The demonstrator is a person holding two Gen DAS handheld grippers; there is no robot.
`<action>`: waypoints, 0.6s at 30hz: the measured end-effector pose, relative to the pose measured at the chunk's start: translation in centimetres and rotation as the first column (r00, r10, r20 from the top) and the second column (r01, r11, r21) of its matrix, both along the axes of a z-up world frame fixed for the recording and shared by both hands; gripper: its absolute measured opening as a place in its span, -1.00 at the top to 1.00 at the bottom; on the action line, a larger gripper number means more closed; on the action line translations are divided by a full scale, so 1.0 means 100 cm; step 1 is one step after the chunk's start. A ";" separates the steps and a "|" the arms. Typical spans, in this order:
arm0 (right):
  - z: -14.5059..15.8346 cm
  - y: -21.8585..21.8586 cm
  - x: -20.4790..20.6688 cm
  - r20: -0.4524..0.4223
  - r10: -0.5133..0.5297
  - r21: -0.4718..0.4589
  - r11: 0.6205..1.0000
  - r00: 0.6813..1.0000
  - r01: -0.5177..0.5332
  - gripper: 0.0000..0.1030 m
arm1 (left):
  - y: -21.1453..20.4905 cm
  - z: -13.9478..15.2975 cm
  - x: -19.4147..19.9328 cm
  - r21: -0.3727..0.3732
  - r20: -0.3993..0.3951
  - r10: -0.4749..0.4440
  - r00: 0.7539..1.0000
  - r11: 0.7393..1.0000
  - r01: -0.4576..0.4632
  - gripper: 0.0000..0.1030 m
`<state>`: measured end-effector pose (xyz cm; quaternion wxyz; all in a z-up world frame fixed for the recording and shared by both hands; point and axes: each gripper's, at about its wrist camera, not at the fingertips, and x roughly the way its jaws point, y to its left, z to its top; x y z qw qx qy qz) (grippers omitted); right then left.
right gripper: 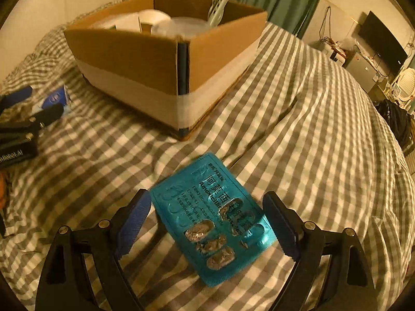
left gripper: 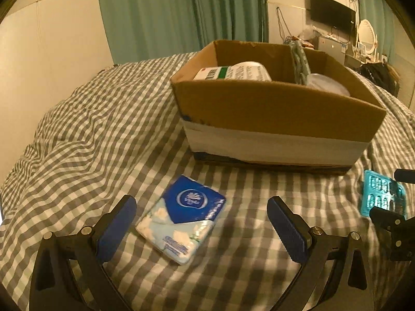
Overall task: Organize objects
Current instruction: 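Grasp the blue Vinda tissue pack with the left gripper while the right grasps the teal blister pack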
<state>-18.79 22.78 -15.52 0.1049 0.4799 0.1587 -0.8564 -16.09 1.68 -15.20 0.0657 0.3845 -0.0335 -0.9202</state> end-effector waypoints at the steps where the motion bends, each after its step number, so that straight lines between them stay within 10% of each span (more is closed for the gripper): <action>1: -0.002 -0.001 -0.001 0.005 0.002 0.007 1.000 1.000 -0.002 -0.71 | -0.003 -0.001 -0.001 -0.001 0.003 0.006 1.000 1.000 -0.006 -1.00; 18: -0.021 -0.011 0.000 0.094 0.007 0.063 0.998 0.996 -0.013 -0.76 | -0.035 -0.026 -0.015 0.089 0.087 -0.038 0.996 0.996 0.031 -1.00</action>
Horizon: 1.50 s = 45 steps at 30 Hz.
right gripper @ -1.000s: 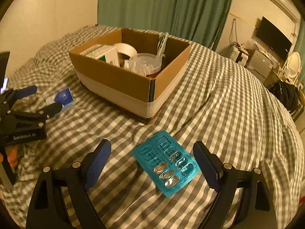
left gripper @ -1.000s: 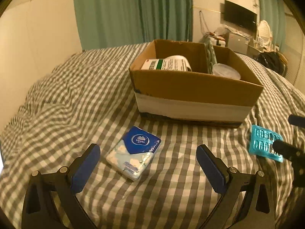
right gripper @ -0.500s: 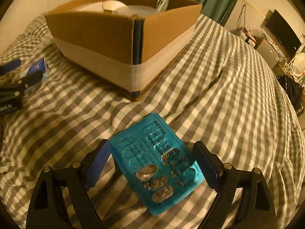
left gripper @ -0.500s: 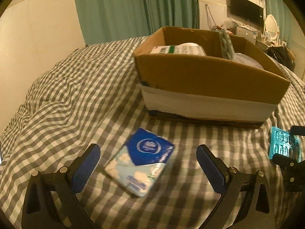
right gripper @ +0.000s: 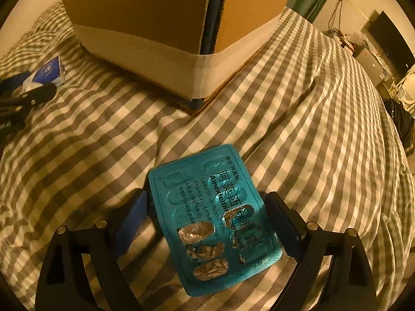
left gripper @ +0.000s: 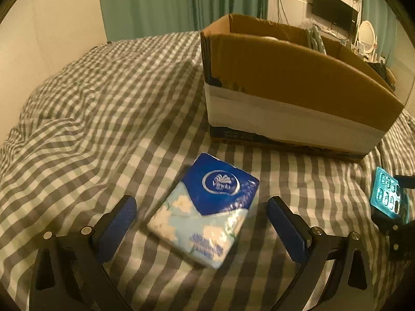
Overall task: Organize objects
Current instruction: 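Grasp the blue Vinda tissue pack with the left gripper while the right grasps the teal blister pack, then place the tissue pack into the cardboard box with the left gripper while the right places the blister pack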
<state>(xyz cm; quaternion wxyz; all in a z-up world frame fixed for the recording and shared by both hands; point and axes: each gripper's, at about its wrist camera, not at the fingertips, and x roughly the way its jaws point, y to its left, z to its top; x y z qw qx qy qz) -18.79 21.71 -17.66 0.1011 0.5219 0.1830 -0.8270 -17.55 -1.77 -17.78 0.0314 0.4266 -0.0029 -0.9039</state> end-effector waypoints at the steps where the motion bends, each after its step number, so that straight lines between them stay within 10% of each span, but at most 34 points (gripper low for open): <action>1: 0.000 0.001 -0.001 0.007 -0.004 -0.005 1.000 1.000 0.004 -0.78 | 0.000 -0.002 -0.005 -0.007 0.003 0.000 1.000 1.000 0.000 -1.00; 7: -0.002 0.014 -0.008 0.041 -0.044 -0.078 0.996 0.998 0.047 -0.81 | -0.004 -0.012 -0.030 -0.006 0.029 0.003 1.000 1.000 -0.003 -1.00; 17: 0.025 0.017 0.016 -0.069 -0.102 -0.100 0.990 0.992 0.095 -0.36 | 0.004 0.000 -0.008 -0.003 0.005 -0.069 0.998 0.998 0.069 -0.28; 31: 0.101 -0.010 0.062 -0.251 -0.114 -0.169 0.983 0.961 0.072 -0.35 | 0.015 0.081 0.048 0.059 -0.077 -0.126 0.989 0.990 0.130 -0.26; 45: 0.197 -0.034 0.058 -0.422 -0.091 -0.214 0.977 0.902 -0.002 -0.35 | 0.031 0.178 0.023 0.079 -0.242 -0.183 0.953 0.975 0.207 -0.26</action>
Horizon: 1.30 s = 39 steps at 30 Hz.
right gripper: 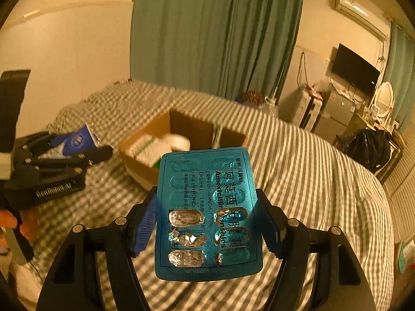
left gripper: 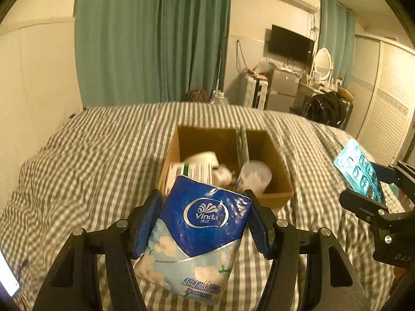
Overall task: Organize objects
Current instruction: 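Place the tissue pack into the cardboard box with the left gripper while the right places the blister pack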
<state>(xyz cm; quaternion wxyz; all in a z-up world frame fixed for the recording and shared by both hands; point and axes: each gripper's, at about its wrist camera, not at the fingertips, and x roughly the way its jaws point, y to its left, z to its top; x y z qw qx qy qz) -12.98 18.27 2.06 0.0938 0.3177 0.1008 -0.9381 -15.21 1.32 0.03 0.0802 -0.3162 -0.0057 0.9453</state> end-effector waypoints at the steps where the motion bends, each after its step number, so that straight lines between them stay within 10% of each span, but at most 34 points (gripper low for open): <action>1: 0.005 -0.001 -0.005 -0.008 0.003 -0.010 1.000 1.000 -0.003 -0.35 | 0.001 0.005 -0.006 0.004 -0.007 -0.002 1.000 1.000 0.002 -0.26; 14: 0.027 -0.010 -0.100 -0.045 -0.018 -0.113 0.994 0.999 0.013 -0.35 | 0.012 0.014 -0.094 -0.018 -0.049 -0.024 0.999 1.000 0.023 -0.26; 36: -0.065 -0.007 -0.220 0.115 -0.068 -0.211 0.973 0.991 0.091 -0.37 | 0.040 -0.077 -0.168 -0.029 0.059 -0.135 0.989 0.990 0.137 -0.34; 39: -0.066 -0.003 -0.214 0.116 -0.080 -0.225 0.969 0.990 0.105 -0.67 | 0.036 -0.080 -0.167 -0.002 0.068 -0.137 0.988 0.990 0.138 -0.61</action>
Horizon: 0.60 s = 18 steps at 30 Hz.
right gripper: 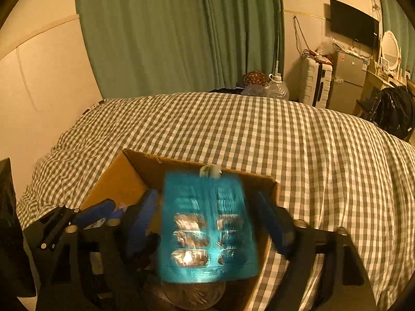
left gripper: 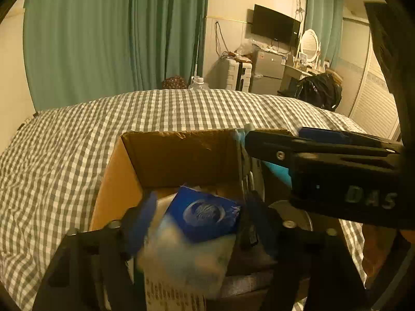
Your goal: Organize objects
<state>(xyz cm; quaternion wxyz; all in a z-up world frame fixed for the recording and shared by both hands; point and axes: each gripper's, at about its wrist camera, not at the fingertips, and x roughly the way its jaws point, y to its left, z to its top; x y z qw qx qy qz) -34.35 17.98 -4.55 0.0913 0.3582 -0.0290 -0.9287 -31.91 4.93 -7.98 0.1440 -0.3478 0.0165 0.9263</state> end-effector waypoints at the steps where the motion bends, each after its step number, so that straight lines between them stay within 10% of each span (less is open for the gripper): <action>1: 0.001 0.002 0.002 -0.004 -0.007 -0.005 1.000 1.000 0.007 -0.72 | -0.001 0.001 0.003 0.004 -0.007 0.014 1.000 1.000 -0.014 -0.72; 18: 0.104 0.038 0.116 -0.158 -0.086 0.001 0.996 0.984 0.087 -0.79 | 0.002 0.089 0.084 -0.006 -0.152 0.078 0.985 0.997 -0.080 -0.94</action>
